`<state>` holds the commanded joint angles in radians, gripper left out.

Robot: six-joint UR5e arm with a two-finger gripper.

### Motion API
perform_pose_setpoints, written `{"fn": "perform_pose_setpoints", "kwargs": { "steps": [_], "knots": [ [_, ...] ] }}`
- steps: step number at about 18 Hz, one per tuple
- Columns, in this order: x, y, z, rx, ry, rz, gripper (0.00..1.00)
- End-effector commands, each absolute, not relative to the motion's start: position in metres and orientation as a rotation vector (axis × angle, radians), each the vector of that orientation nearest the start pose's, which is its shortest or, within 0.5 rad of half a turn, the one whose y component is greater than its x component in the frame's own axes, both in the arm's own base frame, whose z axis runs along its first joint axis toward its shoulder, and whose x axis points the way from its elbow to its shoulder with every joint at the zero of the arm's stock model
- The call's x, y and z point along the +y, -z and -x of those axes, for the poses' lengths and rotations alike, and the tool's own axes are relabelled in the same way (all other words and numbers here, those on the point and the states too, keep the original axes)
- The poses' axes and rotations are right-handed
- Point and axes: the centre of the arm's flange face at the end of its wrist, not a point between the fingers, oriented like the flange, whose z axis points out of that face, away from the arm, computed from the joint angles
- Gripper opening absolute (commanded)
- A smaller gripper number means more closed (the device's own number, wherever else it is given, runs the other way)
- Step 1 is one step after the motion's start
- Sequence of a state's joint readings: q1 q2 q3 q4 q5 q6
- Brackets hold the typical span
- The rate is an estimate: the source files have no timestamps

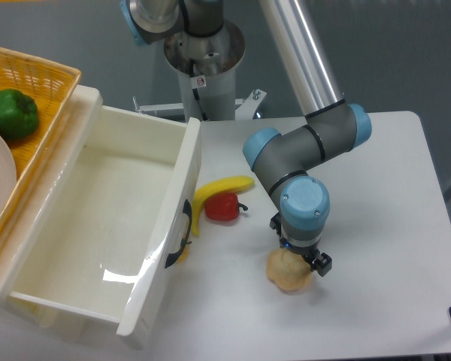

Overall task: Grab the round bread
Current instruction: 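Close the gripper on the bread bun's edge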

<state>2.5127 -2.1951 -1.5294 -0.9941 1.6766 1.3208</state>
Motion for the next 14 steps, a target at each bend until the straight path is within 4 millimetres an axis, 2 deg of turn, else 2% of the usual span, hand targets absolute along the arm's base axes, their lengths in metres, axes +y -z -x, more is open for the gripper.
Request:
{"fn": "perform_pose_setpoints", "kwargs": {
  "steps": [2, 3, 4, 6, 8, 11, 14],
  "knots": [
    [0.4968, -0.1924, 0.4740, 0.599, -0.072, 3.179, 0.95],
    [0.4970, -0.1925, 0.4740, 0.582, -0.074, 3.180, 0.86],
    [0.4977, -0.1945, 0.4749, 0.543, -0.079, 3.173, 0.67],
    [0.4982, -0.1954, 0.4760, 0.505, -0.073, 3.160, 0.39],
    [0.4989, -0.1967, 0.4766, 0.500, -0.076, 3.158, 0.22],
    [0.4987, -0.1990, 0.4781, 0.468, -0.083, 3.160, 0.02],
    [0.4975, -0.2003, 0.4808, 0.428, -0.084, 3.159, 0.00]
  ]
}}
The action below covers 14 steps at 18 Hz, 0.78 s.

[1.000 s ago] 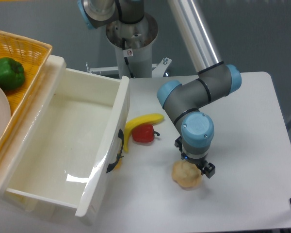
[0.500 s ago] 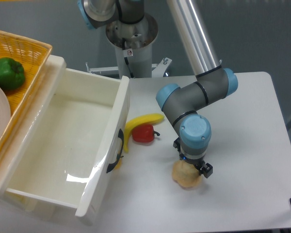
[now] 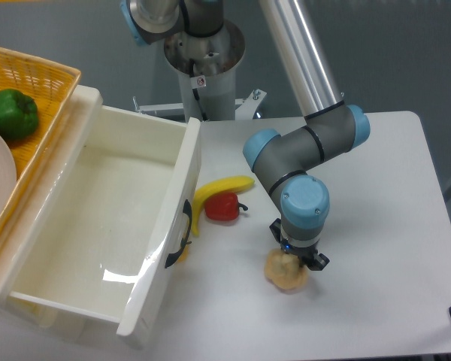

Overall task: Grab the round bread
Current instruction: 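Close the gripper on the bread bun's edge, then lift the gripped bread bun up off the table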

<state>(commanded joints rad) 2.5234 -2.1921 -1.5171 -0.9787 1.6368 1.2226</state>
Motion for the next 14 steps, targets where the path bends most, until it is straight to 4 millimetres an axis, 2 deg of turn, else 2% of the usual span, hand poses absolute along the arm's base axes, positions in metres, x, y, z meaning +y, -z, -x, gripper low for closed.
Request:
{"fn": "perform_pose_setpoints", "kwargs": {
  "steps": [7, 11, 14],
  "knots": [
    [0.490, -0.213, 0.496, 0.386, -0.070, 3.117, 0.00],
    [0.495, -0.245, 0.512, 0.385, -0.053, 3.126, 0.00],
    [0.499, -0.266, 0.524, 0.480, -0.012, 3.125, 0.00]
  ]
}}
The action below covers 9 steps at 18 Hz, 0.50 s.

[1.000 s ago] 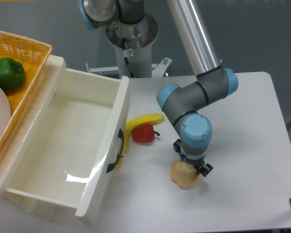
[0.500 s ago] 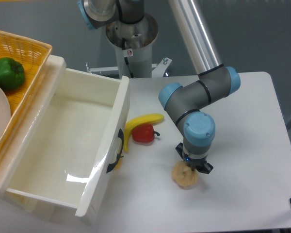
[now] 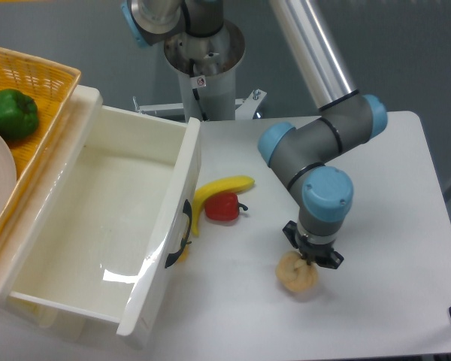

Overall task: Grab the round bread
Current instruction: 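Lift the gripped bread bun up off the table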

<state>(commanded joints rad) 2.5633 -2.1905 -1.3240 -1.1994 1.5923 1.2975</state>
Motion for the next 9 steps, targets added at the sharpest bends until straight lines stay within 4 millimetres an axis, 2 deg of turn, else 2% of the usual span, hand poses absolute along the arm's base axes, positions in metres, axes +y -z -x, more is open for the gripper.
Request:
{"fn": "perform_pose_setpoints", "kwargs": {
  "steps": [2, 6, 9],
  "knots": [
    [0.491, -0.272, 0.532, 0.507, -0.002, 3.123, 0.00],
    [0.494, -0.288, 0.538, 0.636, 0.019, 3.110, 0.00],
    [0.497, -0.303, 0.546, 0.666, 0.081, 3.118, 0.00]
  ]
}}
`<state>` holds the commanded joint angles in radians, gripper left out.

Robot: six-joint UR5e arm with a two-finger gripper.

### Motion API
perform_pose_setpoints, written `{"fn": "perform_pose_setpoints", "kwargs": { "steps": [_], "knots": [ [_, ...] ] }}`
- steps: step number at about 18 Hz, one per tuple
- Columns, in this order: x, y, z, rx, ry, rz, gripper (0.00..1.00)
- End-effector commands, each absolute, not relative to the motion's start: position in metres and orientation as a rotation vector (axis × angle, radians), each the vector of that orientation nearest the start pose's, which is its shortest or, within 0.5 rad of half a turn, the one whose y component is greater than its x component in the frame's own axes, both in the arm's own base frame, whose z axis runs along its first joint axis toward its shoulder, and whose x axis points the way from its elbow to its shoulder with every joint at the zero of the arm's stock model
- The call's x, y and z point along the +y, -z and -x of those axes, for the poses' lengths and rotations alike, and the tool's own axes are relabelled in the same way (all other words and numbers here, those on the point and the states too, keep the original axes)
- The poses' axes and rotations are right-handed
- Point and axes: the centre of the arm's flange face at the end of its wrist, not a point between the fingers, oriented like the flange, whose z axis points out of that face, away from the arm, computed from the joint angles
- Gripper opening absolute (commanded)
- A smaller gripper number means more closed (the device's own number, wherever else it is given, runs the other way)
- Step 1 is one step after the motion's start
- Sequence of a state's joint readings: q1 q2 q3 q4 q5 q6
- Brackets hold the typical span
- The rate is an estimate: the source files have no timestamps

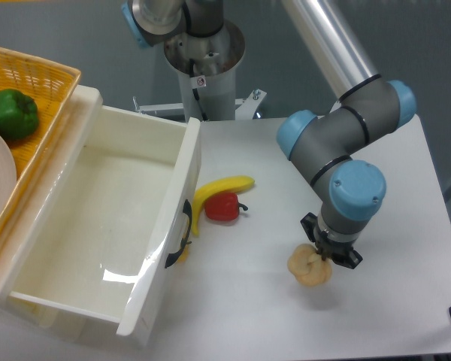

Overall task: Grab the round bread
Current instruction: 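Lift the gripped bread bun up off the table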

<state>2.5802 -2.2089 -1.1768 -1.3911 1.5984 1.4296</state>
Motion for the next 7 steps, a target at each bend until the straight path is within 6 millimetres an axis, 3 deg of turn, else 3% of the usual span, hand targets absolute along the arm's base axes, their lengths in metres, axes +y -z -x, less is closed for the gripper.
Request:
{"fn": "perform_pose_setpoints", "kwargs": {
  "steps": [7],
  "knots": [
    [0.483, -0.324, 0.558, 0.715, 0.042, 3.094, 0.00]
  ]
}}
